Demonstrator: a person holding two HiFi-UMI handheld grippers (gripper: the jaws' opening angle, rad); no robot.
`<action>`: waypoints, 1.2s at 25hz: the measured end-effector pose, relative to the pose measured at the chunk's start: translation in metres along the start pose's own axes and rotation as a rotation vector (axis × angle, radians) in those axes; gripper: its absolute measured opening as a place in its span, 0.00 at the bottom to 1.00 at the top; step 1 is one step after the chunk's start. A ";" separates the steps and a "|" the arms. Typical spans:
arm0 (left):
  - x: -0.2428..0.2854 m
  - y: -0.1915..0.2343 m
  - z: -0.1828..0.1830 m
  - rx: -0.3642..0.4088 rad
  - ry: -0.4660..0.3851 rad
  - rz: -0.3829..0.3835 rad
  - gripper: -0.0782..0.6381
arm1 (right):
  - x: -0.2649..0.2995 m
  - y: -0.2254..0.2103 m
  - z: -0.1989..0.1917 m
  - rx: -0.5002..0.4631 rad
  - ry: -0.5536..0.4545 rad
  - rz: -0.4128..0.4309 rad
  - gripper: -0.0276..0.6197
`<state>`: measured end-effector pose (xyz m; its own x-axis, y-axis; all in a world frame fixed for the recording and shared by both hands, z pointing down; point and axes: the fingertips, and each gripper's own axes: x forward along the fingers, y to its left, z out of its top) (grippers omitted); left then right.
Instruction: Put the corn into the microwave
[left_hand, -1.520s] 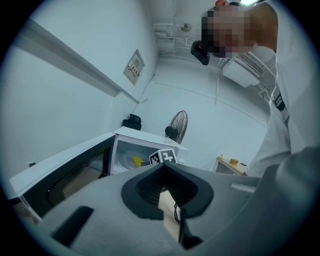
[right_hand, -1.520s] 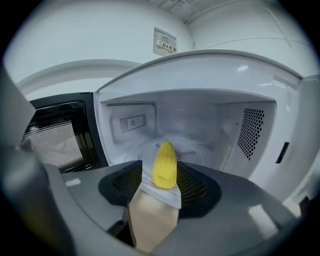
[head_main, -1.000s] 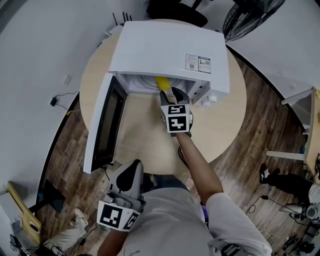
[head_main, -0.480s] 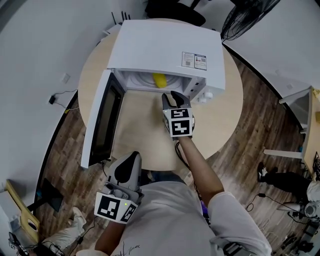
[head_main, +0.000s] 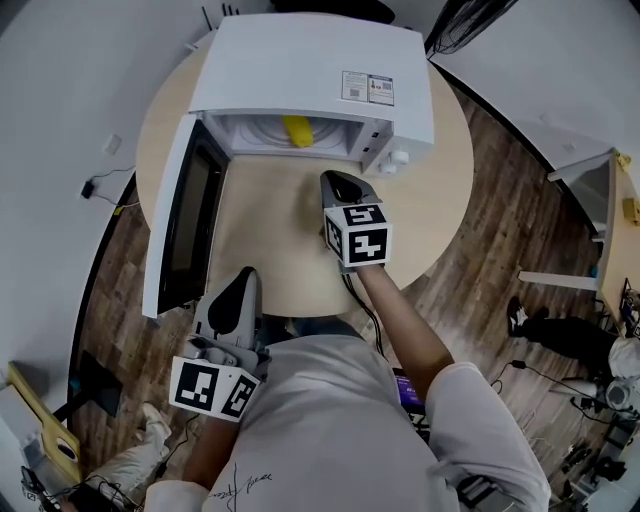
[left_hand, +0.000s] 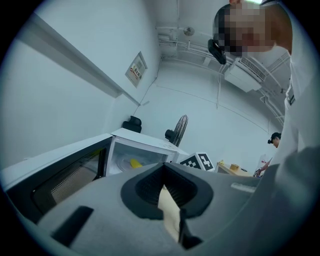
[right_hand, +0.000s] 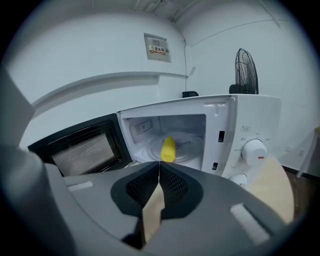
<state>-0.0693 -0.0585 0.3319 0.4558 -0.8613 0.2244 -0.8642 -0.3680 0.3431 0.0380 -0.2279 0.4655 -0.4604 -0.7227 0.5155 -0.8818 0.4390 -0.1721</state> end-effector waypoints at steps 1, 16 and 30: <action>0.002 0.000 0.000 0.000 -0.002 0.002 0.10 | -0.002 0.000 0.000 0.001 0.001 0.006 0.07; 0.000 0.012 0.001 -0.028 -0.008 0.019 0.10 | -0.043 0.017 -0.014 0.005 0.044 0.097 0.06; -0.008 0.013 0.000 -0.031 0.016 0.014 0.10 | -0.079 0.026 -0.004 0.006 0.013 0.125 0.06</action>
<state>-0.0845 -0.0562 0.3349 0.4477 -0.8603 0.2437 -0.8634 -0.3451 0.3680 0.0518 -0.1574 0.4240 -0.5654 -0.6557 0.5004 -0.8183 0.5218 -0.2410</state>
